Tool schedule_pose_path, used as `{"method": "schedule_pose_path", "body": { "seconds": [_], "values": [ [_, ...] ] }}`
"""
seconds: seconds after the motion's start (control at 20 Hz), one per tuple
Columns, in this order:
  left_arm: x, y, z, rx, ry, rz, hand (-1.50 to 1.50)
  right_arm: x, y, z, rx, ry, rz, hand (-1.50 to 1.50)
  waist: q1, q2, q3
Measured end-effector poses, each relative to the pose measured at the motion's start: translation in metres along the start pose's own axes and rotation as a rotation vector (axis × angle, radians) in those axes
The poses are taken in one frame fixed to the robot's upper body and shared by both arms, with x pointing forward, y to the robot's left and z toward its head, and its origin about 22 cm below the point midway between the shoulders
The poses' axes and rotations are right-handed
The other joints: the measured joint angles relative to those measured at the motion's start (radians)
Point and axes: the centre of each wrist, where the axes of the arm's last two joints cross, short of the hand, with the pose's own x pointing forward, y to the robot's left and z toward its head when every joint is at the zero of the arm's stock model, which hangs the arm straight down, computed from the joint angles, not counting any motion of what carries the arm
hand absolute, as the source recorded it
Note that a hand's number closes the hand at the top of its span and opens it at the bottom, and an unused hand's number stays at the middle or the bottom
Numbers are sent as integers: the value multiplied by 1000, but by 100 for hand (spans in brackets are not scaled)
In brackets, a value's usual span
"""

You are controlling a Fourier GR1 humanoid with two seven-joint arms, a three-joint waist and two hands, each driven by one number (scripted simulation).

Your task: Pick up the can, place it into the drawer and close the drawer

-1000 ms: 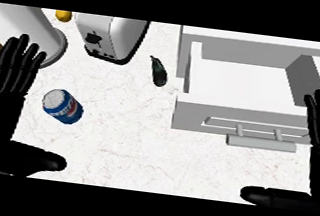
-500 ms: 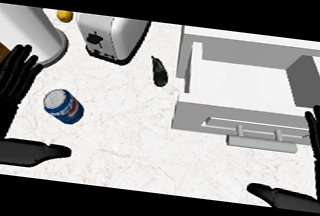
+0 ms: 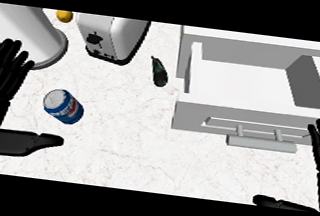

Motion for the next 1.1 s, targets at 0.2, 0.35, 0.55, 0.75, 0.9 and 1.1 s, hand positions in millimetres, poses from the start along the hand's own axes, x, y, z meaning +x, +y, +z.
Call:
{"method": "schedule_pose_path", "body": {
  "seconds": [0.2,0.35,0.55,0.75,0.9,1.1],
  "values": [
    [-7,5,-5,21,22,-5,-150,6,-4,7,2,-1,5,-150,-1,0,0],
    [-17,8,-8,21,22,-6,-150,2,-10,4,-2,-4,10,-150,0,0,0],
    [-31,7,-14,24,39,-5,-150,5,-16,5,0,-5,8,-150,-1,0,0],
    [-45,12,-21,26,45,-5,-150,6,-16,6,2,-2,13,-150,-1,1,0],
    [-64,7,-20,34,43,-9,-150,4,-16,11,0,-3,16,-150,-1,1,0],
    [-74,11,-23,46,56,-9,-150,0,-22,18,4,-2,17,-150,-1,1,0]
  ]
}}
